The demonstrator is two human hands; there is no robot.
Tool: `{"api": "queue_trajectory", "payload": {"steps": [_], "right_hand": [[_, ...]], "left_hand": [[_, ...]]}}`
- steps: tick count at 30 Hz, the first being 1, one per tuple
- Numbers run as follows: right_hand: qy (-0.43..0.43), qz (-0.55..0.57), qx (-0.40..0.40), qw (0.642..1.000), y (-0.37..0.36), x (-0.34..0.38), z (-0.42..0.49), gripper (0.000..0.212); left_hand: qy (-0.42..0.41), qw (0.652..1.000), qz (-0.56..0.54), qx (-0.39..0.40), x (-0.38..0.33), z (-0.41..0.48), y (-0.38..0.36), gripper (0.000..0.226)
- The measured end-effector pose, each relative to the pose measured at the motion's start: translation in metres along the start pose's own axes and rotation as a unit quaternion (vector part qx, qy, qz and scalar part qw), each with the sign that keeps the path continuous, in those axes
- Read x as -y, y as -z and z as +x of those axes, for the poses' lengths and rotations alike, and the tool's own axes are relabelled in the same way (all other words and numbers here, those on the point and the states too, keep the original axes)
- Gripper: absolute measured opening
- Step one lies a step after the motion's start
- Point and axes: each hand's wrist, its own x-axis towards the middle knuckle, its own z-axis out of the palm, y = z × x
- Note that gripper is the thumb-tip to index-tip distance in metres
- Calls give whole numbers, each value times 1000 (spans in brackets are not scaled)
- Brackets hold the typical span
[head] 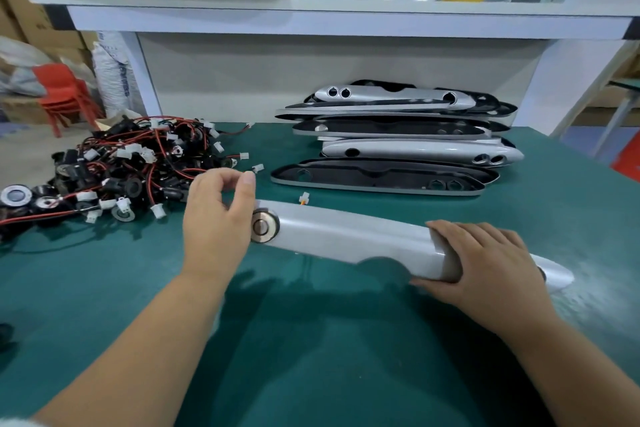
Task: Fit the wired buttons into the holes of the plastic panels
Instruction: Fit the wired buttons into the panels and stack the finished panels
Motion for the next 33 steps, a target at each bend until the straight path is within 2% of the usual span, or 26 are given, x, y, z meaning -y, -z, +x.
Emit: {"api": "queue_trajectory", "payload": {"steps": [2, 4, 5, 7, 10, 12, 14, 15, 18, 22, 25, 30, 33], "right_hand": [[-42, 32, 37, 998, 0, -6, -1, 74], [-68, 46, 54, 995, 1, -11, 0, 79], [-76, 52, 68, 993, 1, -12, 0, 84], [-83, 68, 102, 989, 1, -13, 1, 94], [-77, 84, 116, 987, 1, -8, 1, 99], [-68, 94, 118, 986, 2, -2, 2, 101], [-59, 104, 110, 987, 2, 6, 4, 99], [-53, 110, 102, 987, 2, 10, 5, 97], [-41, 121, 83, 988, 3, 22, 8, 91], [-21, 131, 73, 988, 5, 41, 15, 84], [-12, 163, 25, 986, 8, 61, 23, 75], [7, 207, -67, 976, 11, 109, 44, 53], [4, 231, -74, 970, 11, 116, 49, 44]], "left_hand": [[63, 988, -132, 45, -2, 1, 1, 3], [157, 929, -301, 151, -3, 1, 2, 9], [177, 903, -340, 194, -3, -1, 2, 11], [168, 900, -330, 230, -5, -4, 0, 14], [177, 900, -337, 212, -6, -4, -3, 12], [184, 894, -355, 202, -6, -5, -4, 2], [186, 894, -356, 197, -7, -6, -5, 22], [188, 892, -362, 195, -6, -6, -5, 27], [206, 875, -396, 189, -8, -6, -4, 13], [189, 882, -389, 187, -10, -5, -2, 29], [205, 873, -407, 174, -13, -8, -6, 24], [221, 844, -415, 260, -22, -33, -20, 43], [232, 830, -429, 270, -22, -36, -22, 21]]}}
